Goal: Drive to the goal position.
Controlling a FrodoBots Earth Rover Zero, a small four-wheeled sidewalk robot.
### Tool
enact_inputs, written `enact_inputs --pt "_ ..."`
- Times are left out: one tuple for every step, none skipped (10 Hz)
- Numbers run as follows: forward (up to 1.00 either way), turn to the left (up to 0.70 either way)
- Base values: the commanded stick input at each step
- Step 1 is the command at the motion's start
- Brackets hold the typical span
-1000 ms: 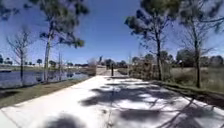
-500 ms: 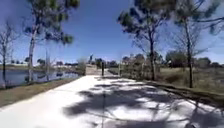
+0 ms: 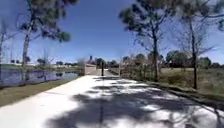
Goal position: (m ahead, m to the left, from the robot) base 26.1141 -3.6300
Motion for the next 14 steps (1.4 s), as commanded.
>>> enact_inputs --pt "0.70 0.00" --pt "0.70 0.00" --pt "0.70 0.00" --pt "0.70 0.00" --pt "0.70 0.00" --pt "0.70 0.00" --pt "0.70 0.00" --pt "0.70 0.00" --pt "0.70 0.00" --pt "0.70 0.00" --pt "0.70 0.00" --pt "0.70 0.00" --pt "0.70 0.00" --pt "0.70 0.00"
